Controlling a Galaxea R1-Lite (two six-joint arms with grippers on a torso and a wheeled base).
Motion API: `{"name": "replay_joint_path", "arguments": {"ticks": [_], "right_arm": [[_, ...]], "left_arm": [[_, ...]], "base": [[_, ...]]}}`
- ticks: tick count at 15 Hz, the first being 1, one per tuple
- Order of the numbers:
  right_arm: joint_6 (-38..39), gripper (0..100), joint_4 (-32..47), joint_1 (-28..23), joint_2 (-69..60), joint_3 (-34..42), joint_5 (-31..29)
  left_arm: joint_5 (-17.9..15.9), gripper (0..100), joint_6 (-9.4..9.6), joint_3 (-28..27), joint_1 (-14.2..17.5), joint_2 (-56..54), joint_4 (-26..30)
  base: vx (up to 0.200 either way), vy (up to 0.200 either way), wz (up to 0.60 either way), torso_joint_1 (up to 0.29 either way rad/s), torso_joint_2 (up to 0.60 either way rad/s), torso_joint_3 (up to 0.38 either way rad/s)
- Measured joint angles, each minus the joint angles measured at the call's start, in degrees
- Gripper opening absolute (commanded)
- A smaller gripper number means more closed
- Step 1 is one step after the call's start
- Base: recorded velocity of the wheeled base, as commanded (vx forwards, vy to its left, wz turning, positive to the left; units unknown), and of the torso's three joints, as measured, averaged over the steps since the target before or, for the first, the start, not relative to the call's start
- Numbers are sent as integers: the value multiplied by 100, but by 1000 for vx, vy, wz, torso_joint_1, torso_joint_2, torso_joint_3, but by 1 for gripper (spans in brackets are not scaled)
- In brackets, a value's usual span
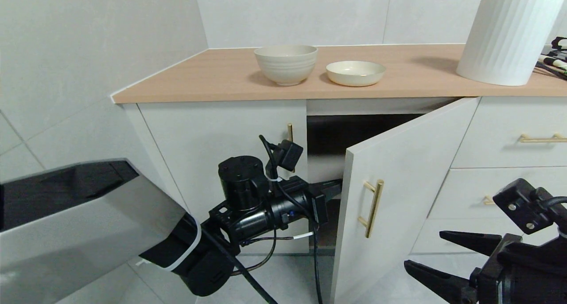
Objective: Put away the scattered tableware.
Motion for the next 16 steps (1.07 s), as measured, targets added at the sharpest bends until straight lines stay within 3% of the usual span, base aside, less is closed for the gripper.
{"name": "replay_joint_path", "arguments": {"ticks": [5, 9, 16], "right_arm": [[0, 100, 0, 0, 16, 0, 0], [0, 100, -2, 0, 18, 0, -2], [-7, 100, 0, 11, 22, 2, -2]], "left_arm": [[-9, 0, -2, -422, -63, 323, 5], [2, 0, -11, -473, -85, 402, 6], [112, 0, -6, -474, -107, 463, -5]], "base": [[0, 0, 0, 0, 0, 0], [-150, 0, 0, 5, 4, -2], [0, 0, 0, 0, 0, 0]]}}
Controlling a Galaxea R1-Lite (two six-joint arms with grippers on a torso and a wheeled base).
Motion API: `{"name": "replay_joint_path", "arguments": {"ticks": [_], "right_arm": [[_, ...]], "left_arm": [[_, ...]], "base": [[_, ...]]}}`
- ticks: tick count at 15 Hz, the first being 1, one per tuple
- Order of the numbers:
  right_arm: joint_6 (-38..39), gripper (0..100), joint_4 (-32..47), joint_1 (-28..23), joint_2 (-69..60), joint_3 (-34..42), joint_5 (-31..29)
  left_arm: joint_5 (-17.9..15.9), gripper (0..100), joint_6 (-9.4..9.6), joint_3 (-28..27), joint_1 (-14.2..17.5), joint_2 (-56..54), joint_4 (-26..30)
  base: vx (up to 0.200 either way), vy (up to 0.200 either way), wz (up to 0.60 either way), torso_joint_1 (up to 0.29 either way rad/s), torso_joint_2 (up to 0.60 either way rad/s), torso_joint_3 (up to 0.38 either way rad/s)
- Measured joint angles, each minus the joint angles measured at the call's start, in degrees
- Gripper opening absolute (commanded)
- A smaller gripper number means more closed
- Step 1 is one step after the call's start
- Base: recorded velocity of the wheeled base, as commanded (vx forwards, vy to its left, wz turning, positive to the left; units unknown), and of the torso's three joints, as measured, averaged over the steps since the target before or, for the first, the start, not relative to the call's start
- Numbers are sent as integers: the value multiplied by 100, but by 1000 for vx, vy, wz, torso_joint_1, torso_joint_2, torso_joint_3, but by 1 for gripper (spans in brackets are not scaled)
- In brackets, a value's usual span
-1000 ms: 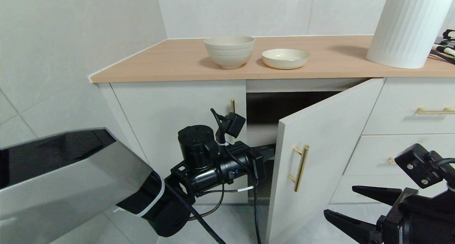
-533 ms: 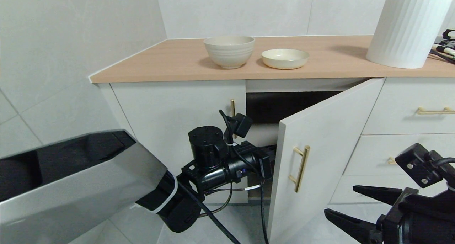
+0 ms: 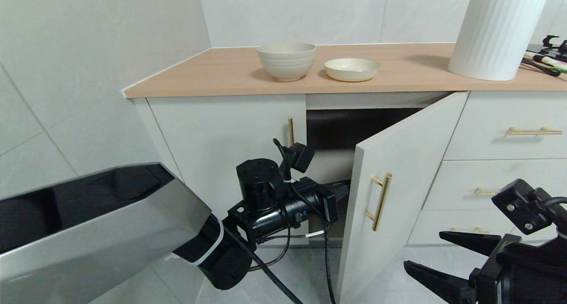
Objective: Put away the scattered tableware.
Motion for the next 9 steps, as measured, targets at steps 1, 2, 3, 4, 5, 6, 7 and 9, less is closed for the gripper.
{"name": "replay_joint_path", "arguments": {"ticks": [1, 2, 3, 4, 5, 6, 7, 9], "right_arm": [[2, 100, 0, 24, 0, -2, 2], [5, 100, 1, 50, -2, -2, 0], [5, 100, 1, 89, -6, -2, 0], [11, 100, 1, 133, -17, -2, 11], [18, 100, -11, 212, -45, 13, 112], [22, 100, -21, 295, -98, 59, 285], [21, 100, -22, 372, -182, 116, 634], [0, 100, -29, 474, -489, 260, 1724]], "left_arm": [[2, 0, -2, -16, -46, 20, -1], [46, 0, -5, -40, -90, 44, 5], [158, 0, -2, -79, -129, 79, 5], [244, 0, 0, -115, -179, 107, 2], [304, 0, -2, -126, -284, 118, -26], [266, 0, -20, -101, -457, 107, -50], [150, 0, -104, -44, -651, 69, -124], [-362, 0, -440, 358, -1067, -100, -657]], "base": [[0, 0, 0, 0, 0, 0], [0, 0, 0, 0, 0, 0], [0, 0, 0, 0, 0, 0], [0, 0, 0, 0, 0, 0], [0, 0, 0, 0, 0, 0], [0, 0, 0, 0, 0, 0], [0, 0, 0, 0, 0, 0], [0, 0, 0, 0, 0, 0]]}}
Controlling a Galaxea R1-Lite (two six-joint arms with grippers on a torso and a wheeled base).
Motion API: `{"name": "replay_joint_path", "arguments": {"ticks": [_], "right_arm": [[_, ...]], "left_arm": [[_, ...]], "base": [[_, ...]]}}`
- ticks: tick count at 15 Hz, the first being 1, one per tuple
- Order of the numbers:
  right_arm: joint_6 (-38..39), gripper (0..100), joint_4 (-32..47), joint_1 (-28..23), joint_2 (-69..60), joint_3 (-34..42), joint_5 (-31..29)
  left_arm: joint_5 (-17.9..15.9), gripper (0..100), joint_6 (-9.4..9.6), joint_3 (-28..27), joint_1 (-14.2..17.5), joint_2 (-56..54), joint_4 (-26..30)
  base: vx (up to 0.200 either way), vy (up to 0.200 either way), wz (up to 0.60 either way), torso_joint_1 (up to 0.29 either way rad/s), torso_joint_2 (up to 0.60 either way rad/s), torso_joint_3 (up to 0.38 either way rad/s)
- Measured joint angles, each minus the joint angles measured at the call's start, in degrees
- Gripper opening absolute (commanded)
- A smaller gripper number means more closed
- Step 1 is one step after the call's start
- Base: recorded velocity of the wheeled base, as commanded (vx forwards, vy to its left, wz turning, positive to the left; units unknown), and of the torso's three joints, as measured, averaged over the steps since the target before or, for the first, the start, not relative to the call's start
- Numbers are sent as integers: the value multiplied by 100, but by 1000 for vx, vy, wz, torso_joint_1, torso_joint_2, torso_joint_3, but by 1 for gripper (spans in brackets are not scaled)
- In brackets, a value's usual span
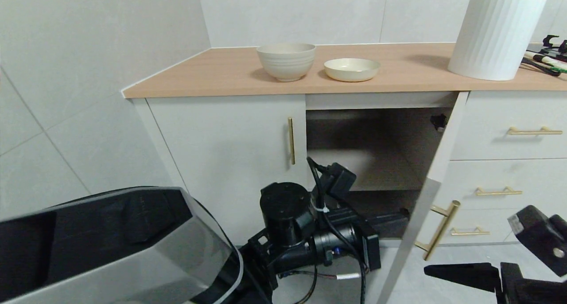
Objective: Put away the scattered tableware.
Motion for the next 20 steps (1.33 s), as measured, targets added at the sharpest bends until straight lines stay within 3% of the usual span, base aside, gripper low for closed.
{"name": "replay_joint_path", "arguments": {"ticks": [2, 3, 8, 11, 14, 16, 20], "right_arm": [[-6, 100, -4, 9, -217, 66, -28], [-6, 100, -4, 13, -280, 72, -82], [-6, 100, -13, 9, -399, 44, -211], [-4, 100, -17, 9, -407, 38, -222], [-1, 100, -74, 9, -523, -2, -219], [-1, 100, -77, -24, -667, -17, -194], [0, 100, -112, -83, -870, -41, -169]], "left_arm": [[-286, 0, -148, 323, -122, -154, -373], [-306, 0, -180, 343, 11, -204, -373], [-183, 0, -180, 332, 719, -383, 279], [-46, 0, -173, 185, 881, -514, 922], [-29, 0, -165, -567, 621, -145, 1442], [-27, 0, -138, -1130, 245, 161, 2030], [-38, 0, -129, -1985, -603, 697, 2298]], "base": [[0, 0, 0, 0, 0, 0], [0, 0, 0, 0, 0, 0], [0, 0, 0, 0, 0, 0], [0, 0, 0, 0, 0, 0], [0, 0, 0, 0, 0, 0], [0, 0, 0, 0, 0, 0], [0, 0, 0, 0, 0, 0]]}}
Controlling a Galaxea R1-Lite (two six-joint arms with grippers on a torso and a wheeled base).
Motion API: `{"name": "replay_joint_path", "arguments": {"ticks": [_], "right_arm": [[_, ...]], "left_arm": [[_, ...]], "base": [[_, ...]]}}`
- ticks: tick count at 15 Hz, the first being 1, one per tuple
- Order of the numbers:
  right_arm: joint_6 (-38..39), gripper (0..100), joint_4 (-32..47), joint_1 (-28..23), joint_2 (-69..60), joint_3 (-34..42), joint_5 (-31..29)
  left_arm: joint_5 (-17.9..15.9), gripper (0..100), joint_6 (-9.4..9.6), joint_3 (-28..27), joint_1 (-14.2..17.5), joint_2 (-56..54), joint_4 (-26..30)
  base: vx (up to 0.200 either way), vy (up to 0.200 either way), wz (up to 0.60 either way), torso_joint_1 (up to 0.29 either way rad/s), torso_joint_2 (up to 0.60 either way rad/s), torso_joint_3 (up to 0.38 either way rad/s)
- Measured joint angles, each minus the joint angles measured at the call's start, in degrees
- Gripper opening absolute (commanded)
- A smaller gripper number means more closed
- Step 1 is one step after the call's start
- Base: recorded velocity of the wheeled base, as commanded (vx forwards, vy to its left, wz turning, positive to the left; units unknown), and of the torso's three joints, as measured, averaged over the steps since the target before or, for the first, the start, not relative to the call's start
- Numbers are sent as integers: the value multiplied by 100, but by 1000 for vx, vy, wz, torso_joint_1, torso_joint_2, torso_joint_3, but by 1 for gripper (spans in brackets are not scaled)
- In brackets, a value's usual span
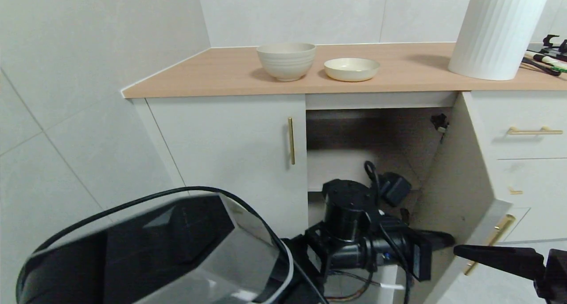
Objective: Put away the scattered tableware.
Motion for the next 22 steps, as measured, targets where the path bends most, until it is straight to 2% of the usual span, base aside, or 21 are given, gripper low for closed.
{"name": "replay_joint_path", "arguments": {"ticks": [3, 5, 8, 11, 15, 16, 18, 20, 22], "right_arm": [[5, 100, 2, -5, -57, -33, 0], [16, 100, 7, -18, -63, -37, -6], [38, 100, 22, -157, -66, -130, -20], [43, 100, 41, -514, 77, -279, -55], [40, 100, 62, -884, 466, -489, -182], [38, 100, 66, -907, 586, -552, -310], [22, 100, 57, -969, 841, -668, -503], [0, 100, 104, -1130, 1174, -946, -602], [-1, 100, 569, -1253, 1506, -1510, -639]], "left_arm": [[-5, 0, -11, 95, -356, -22, -115], [20, 0, -30, 227, -317, -95, -134], [38, 0, -30, 736, 272, -316, -144], [49, 0, 44, 1704, 984, -925, -141], [62, 0, 460, 3167, 1979, -2196, -106], [63, 100, 521, 3474, 2236, -2547, -76], [68, 100, 564, 3929, 2709, -3255, 261], [71, 100, 584, 4097, 3104, -4070, 907], [74, 100, 594, 3981, 3533, -4982, 2144]], "base": [[0, 0, 0, 0, 0, 0], [0, 0, 0, 0, 0, 0], [0, 0, 0, 0, 0, 0], [0, 0, 0, 0, 0, 0], [0, 0, 0, 0, 0, 0], [0, 0, 0, 0, 0, 0], [0, 0, 0, 0, 0, 0], [0, 0, 0, 0, 0, 0], [0, 0, 0, 0, 0, 0]]}}
